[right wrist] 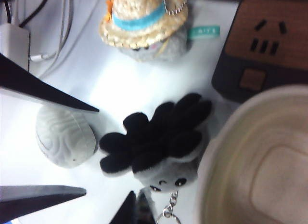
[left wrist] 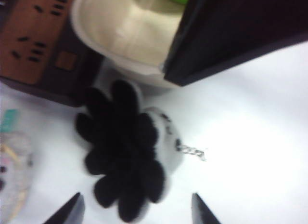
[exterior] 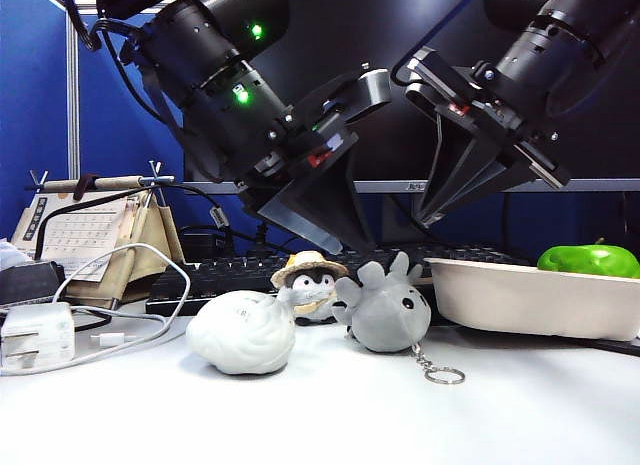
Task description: Place the tilting octopus upright.
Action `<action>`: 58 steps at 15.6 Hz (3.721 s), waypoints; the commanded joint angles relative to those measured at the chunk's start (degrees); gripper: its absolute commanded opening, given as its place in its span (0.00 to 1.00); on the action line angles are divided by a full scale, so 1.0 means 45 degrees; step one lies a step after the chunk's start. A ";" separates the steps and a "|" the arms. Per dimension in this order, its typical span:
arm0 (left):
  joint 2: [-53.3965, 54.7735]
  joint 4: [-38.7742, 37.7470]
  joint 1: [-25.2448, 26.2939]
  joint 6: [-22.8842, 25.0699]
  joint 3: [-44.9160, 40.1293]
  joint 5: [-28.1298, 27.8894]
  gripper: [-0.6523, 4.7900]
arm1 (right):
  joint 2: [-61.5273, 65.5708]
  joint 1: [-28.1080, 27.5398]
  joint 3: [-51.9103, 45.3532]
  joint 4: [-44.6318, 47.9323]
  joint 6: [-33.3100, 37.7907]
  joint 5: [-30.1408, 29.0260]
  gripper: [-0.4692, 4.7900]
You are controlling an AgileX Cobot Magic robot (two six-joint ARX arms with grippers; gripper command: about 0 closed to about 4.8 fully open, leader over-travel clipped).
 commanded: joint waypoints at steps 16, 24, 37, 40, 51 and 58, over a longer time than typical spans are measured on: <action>0.0894 0.1753 -0.0316 0.0097 0.0039 0.0563 0.63 | -0.0058 0.0015 0.0078 0.0733 0.0296 -0.0053 0.09; 0.0962 0.1729 -0.0316 0.0097 0.0039 0.0563 0.50 | -0.0311 -0.0442 0.0078 -0.0121 0.0291 0.0257 0.09; 0.1044 0.2064 -0.0316 0.0097 0.0039 0.0568 0.50 | -0.2055 -0.1093 0.0068 -0.3361 -0.0423 -0.0971 0.09; 0.1622 0.2011 -0.0335 0.0092 0.0039 0.0617 0.50 | -0.2055 -0.1093 0.0068 -0.3351 -0.0432 -0.0967 0.09; 0.1991 0.2210 -0.0330 -0.0505 0.0039 0.0612 0.11 | -0.2055 -0.1093 0.0068 -0.3191 -0.0520 -0.0967 0.09; 0.1098 0.2050 -0.0330 -0.1365 0.0049 0.0622 0.11 | -0.2055 -0.1093 0.0068 -0.3123 -0.0724 -0.0952 0.09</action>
